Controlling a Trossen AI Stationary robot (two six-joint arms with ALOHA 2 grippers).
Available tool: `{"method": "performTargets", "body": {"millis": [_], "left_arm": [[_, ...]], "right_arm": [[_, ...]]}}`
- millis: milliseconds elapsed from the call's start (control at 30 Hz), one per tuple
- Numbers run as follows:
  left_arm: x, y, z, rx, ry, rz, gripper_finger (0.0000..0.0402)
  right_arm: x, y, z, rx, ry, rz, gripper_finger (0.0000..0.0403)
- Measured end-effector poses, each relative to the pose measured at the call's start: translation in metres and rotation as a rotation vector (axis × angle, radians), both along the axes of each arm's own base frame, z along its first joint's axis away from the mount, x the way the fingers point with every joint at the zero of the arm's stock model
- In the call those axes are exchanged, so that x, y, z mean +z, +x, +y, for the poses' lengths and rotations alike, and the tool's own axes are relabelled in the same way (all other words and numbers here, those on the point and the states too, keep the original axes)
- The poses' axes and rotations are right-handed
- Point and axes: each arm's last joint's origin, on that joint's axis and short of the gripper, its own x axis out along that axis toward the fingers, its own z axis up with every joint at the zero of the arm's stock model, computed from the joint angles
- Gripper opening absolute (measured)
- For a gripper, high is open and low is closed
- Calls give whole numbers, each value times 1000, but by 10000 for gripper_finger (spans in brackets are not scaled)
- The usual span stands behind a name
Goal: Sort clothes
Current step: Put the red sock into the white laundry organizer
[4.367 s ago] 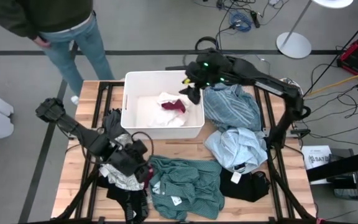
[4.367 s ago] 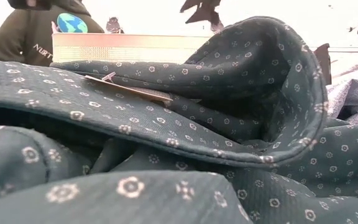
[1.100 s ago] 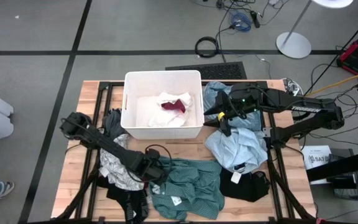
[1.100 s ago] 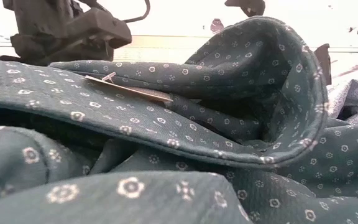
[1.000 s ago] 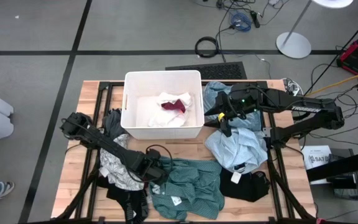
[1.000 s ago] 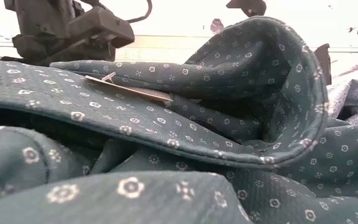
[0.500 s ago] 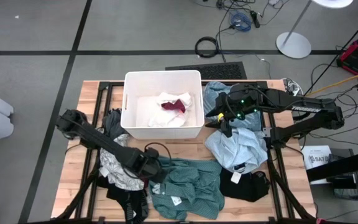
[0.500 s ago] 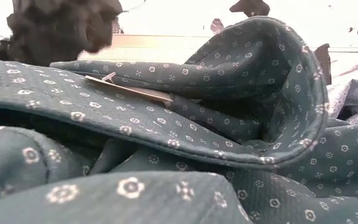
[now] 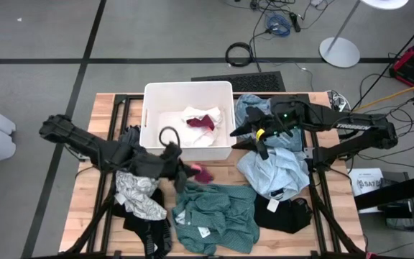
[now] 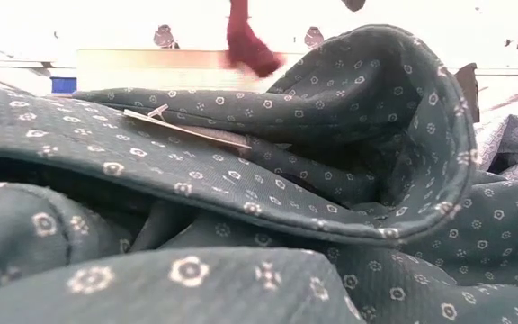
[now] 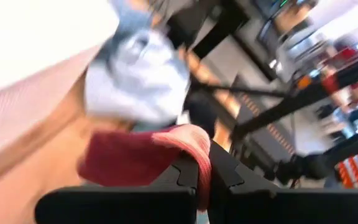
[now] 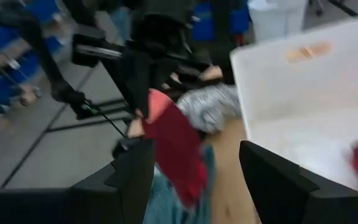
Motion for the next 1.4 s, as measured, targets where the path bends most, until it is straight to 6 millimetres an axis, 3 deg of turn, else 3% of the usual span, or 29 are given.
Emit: {"method": "performTargets", "body": {"millis": [167, 567, 967, 1200, 1400], "left_arm": [[13, 10, 14, 23, 53, -137, 7], [25, 17, 30, -8, 2, -257, 7], [26, 18, 29, -45, 37, -267, 6], [26, 18, 29, -46, 43, -265, 6], [26, 18, 29, -51, 61, -265, 6]], "right_arm": [[-6, 14, 10, 34, 2, -3, 222], [-26, 53, 30, 92, 32, -35, 222], [-31, 62, 32, 87, 62, -30, 210], [-31, 62, 32, 87, 62, -30, 144], [-31, 62, 32, 91, 52, -33, 27]]}}
